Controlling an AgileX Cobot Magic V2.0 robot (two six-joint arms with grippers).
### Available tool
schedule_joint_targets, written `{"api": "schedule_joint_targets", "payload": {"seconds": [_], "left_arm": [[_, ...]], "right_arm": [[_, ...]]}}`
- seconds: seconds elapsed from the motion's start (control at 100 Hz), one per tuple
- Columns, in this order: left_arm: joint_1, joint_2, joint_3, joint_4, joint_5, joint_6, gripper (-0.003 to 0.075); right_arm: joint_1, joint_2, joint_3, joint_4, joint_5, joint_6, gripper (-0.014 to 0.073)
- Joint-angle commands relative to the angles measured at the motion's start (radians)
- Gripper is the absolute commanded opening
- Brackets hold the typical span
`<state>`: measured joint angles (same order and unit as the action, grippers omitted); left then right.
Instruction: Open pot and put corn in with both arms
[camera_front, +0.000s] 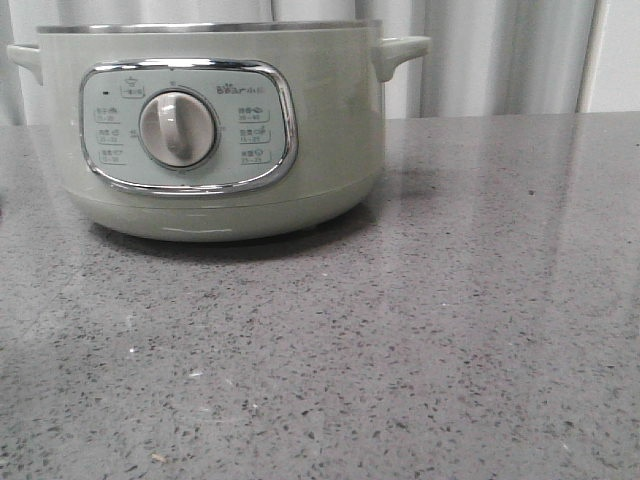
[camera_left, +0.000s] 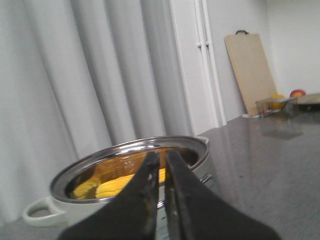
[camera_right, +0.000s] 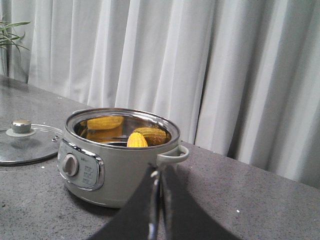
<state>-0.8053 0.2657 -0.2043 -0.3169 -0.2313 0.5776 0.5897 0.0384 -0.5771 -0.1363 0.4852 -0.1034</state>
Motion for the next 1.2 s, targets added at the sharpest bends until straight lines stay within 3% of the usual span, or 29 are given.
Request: {"api": "schedule_joint_targets", "payload": {"seconds": [0.0, 0.16, 0.26, 0.38, 0.58, 0.73, 1.19], "left_arm": [[0.03, -0.042, 0.024, 0.032, -0.07, 0.084, -0.002], [0.187, -0.189, 0.126, 0.115, 0.009, 0.028, -0.002], [0.314, -0.256, 0.16, 0.277, 0.074, -0.18, -0.002], [0.452, -0.293, 0.173, 0.317, 0.188, -0.377, -0.002], [0.61, -0.297, 0.187, 0.334, 0.373, -0.4, -0.002], [0.679, -0.297, 0.212, 0.336, 0.54, -0.398, -0.002], [0.715, -0.302, 0.212, 0.343, 0.539, -0.393, -0.002]], "right_arm": [[-0.003, 0.014, -0.02, -0.015, -0.083, -0.003, -0.0066], [-0.003, 0.014, -0.02, -0.015, -0.083, -0.003, -0.0066], [-0.003, 0.014, -0.02, -0.015, -0.083, -0.003, -0.0066], [-0.003, 0.014, -0.02, -0.015, -0.083, -0.003, -0.0066], [-0.003, 0.014, -0.02, -0.015, -0.083, -0.003, -0.0066], [-0.003, 0.014, -0.02, -0.015, -0.083, -0.003, -0.0066], [-0.003, 0.014, -0.02, -0.015, -0.083, -0.003, -0.0066]]}}
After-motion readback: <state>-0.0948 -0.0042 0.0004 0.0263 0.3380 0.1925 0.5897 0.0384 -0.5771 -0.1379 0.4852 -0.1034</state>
